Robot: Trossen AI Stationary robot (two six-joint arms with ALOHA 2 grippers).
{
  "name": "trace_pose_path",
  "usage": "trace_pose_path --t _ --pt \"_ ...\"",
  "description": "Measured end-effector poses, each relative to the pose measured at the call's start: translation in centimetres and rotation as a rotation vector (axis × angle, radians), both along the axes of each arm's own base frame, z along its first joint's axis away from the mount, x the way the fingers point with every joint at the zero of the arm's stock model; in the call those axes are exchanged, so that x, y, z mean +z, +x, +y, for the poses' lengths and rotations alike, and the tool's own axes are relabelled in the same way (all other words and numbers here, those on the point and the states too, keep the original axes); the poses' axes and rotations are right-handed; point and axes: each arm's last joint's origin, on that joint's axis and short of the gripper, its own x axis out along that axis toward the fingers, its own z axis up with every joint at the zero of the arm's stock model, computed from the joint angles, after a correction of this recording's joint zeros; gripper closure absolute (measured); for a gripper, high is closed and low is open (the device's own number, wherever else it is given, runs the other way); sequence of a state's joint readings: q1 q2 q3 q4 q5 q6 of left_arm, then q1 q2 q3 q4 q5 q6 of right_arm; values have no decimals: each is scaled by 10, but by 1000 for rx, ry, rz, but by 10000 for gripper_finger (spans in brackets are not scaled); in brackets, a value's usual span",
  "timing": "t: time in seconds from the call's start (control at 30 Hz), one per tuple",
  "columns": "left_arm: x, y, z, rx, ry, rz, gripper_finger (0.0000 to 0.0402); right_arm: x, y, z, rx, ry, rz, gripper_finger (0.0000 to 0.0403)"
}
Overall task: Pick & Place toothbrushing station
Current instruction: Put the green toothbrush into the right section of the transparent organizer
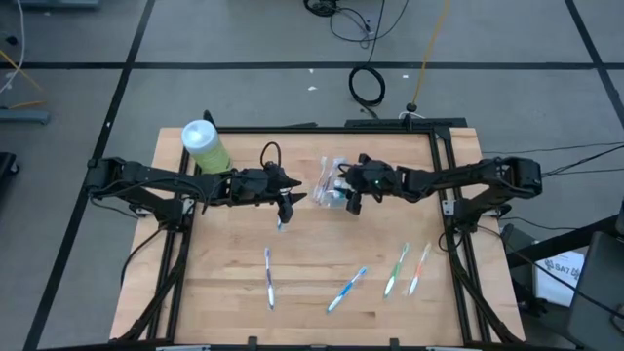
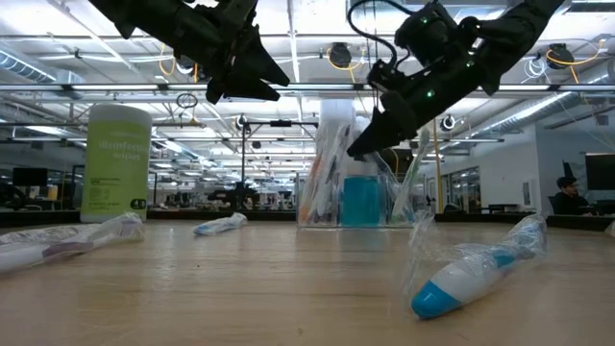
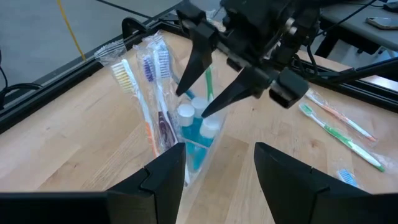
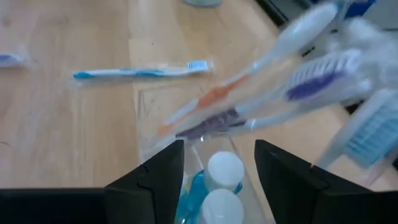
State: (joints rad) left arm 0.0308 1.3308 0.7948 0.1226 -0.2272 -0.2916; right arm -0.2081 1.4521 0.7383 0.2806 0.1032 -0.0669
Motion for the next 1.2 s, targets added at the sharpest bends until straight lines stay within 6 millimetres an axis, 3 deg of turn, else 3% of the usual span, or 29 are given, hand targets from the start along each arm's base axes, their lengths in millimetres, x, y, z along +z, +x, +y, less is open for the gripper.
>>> trace_pose_path --t 0.23,0.47,0.63,0.83,1.2 --pt "0 0 0 0 0 3 206 25 -8 10 30 -14 -86 216" --pt "-4 -2 0 13 -29 38 206 38 -14 50 236 39 -110 200" --pt "-4 -2 -2 16 -50 34 206 31 -22 77 240 205 -10 191" --pt "-4 -2 -4 10 -53 30 206 12 -39 104 116 476 207 198" --pt "-4 -1 -6 6 -55 27 206 1 -61 138 -53 803 423 200"
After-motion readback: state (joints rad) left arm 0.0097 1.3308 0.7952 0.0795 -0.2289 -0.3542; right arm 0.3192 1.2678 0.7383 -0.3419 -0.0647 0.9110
